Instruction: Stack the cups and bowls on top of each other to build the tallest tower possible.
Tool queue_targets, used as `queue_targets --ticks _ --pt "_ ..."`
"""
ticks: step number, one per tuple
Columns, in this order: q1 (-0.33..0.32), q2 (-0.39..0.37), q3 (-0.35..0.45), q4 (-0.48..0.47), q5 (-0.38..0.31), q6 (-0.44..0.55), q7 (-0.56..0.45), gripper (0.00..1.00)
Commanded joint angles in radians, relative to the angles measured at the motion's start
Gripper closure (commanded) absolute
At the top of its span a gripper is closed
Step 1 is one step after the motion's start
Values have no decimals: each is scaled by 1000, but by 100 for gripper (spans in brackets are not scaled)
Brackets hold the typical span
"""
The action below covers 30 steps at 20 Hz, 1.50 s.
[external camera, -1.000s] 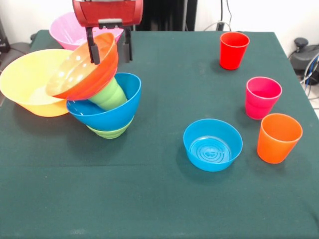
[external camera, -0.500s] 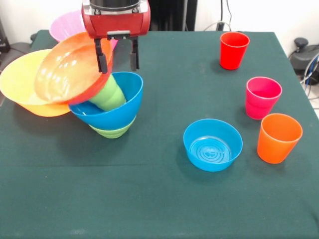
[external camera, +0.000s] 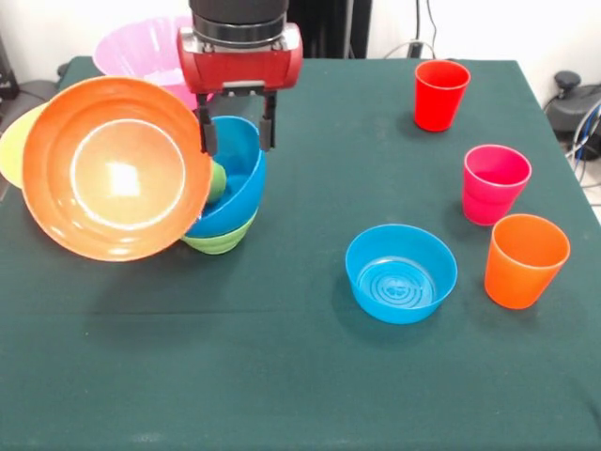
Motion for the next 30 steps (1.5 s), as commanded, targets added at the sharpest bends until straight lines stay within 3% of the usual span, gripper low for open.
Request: queue_targets --ticks 1,19,30 --pt "53 64 -72 -6 -99 78 48 0" --pt "159 14 -133 71 -41 -5 110 0" --pt "122 -12 -151 50 -38 -28 67 0"
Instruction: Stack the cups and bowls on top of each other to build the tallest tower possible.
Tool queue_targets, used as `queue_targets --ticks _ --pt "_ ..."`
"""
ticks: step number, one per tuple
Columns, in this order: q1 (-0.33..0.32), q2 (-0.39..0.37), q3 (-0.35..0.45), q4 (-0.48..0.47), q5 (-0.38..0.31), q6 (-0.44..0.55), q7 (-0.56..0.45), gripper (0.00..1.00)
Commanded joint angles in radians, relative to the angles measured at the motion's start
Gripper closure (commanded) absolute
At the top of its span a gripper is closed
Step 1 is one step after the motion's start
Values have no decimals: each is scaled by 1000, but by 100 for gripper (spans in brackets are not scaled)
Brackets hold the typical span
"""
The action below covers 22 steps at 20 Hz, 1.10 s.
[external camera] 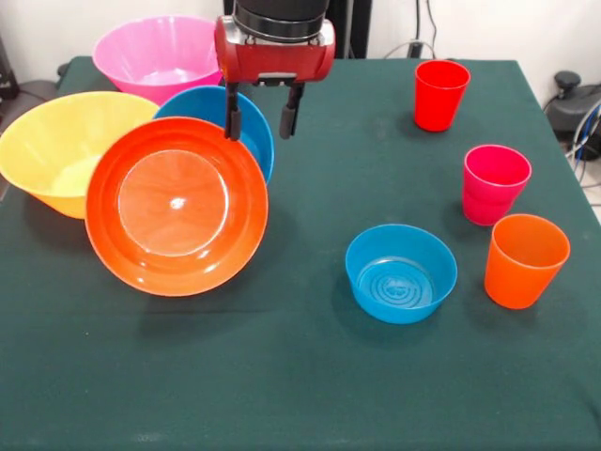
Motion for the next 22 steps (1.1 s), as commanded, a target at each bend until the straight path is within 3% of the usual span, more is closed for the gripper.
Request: queue_targets --ticks 1,6,11,22 --pt "-17 20 -12 10 -41 -31 62 0" --pt "-15 25 -18 -27 -53 -49 52 0" --pt "32 -29 -71 -41 -72 -29 82 0" --pt "93 -67 -131 -58 -67 -29 99 0"
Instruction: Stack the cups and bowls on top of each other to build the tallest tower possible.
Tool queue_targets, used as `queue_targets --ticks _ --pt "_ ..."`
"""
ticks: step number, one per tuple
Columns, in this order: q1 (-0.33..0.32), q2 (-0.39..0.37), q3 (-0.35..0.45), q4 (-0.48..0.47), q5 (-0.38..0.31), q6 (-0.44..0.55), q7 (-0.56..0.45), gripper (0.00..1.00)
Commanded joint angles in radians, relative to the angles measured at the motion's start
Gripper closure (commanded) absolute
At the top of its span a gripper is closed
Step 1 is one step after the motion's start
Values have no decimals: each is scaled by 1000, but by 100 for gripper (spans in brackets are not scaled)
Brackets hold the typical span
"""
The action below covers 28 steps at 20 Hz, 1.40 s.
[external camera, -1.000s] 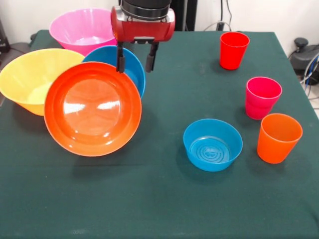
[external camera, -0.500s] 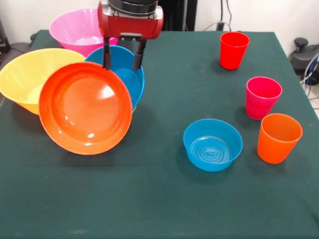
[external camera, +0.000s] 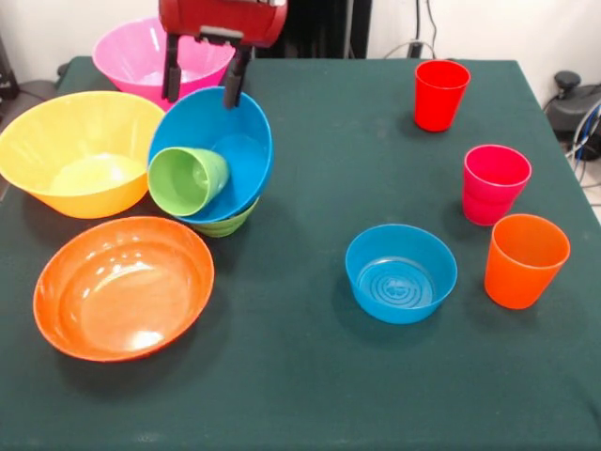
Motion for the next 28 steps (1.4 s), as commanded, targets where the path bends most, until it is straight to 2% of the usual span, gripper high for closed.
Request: queue_targets --ticks 1,6,10,13,17,28 --pt "57 -8 -21 -29 -71 -31 99 0" --pt "41 15 -8 -16 -41 -54 81 0" --pt "-10 51 49 3 -2 -64 31 0" --pt "-99 88 161 55 54 -81 -68 0" --pt "-170 119 268 91 83 -68 -157 0" --pt "-279 146 440 148 71 -12 -218 0"
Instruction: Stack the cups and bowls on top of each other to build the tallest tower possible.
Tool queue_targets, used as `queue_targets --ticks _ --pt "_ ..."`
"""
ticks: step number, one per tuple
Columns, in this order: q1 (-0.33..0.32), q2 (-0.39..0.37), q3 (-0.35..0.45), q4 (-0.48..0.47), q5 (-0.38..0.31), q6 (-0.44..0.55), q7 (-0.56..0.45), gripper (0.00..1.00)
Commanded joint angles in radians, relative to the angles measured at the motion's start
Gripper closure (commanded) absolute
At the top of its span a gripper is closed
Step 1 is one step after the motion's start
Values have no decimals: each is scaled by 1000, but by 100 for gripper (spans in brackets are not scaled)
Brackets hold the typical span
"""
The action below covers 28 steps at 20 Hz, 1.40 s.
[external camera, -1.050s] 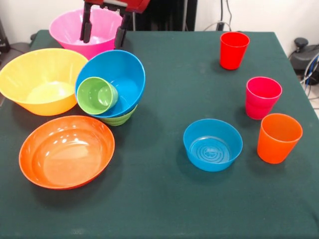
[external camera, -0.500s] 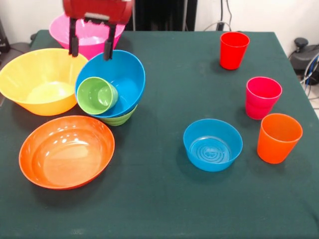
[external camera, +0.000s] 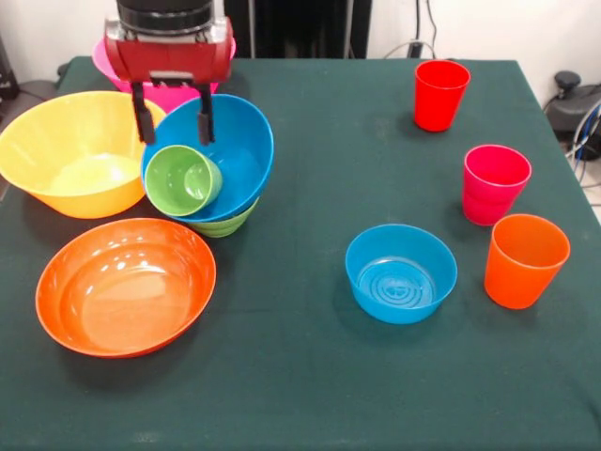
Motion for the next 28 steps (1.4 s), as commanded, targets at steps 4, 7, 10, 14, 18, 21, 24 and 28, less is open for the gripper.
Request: queue_targets --ticks 4,7,10,14,18,21,24,28 --pt "-54 64 265 128 -27 35 -243 0" --pt "-75 69 294 129 -38 59 -251 0" --pt "-82 81 303 119 -59 94 -255 0" --pt "-69 99 279 84 -105 165 -268 0" --pt "-52 100 256 59 -140 198 -258 0" --pt "-43 98 249 42 -161 221 -248 0" --pt "-41 81 248 37 -182 243 -237 0" --pt "-38 75 246 21 -217 252 -223 0"
